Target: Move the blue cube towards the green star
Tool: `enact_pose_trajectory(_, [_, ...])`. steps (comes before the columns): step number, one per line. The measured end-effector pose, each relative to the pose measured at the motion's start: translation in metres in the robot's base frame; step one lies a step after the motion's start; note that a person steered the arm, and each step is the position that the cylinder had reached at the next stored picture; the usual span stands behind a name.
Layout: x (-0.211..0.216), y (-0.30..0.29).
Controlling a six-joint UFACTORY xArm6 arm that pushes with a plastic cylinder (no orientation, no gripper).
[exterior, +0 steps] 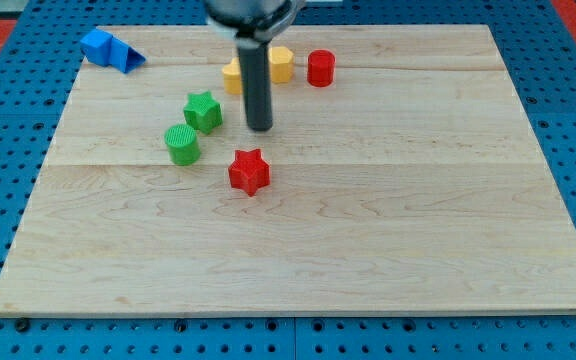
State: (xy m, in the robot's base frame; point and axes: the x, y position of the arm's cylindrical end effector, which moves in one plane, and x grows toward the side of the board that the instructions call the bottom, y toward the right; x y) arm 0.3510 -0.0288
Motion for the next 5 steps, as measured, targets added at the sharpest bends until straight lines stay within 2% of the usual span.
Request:
enact_pose_trajectory(1, [0.005,0.021])
enact_pose_trajectory(2, [-0.001,0.131])
enact_pose_trajectory(3, [-0.087,0.225])
enact_pose_trajectory(4, [-0.158,0.166])
enact_pose_trajectory(5, [-0.16,0.121])
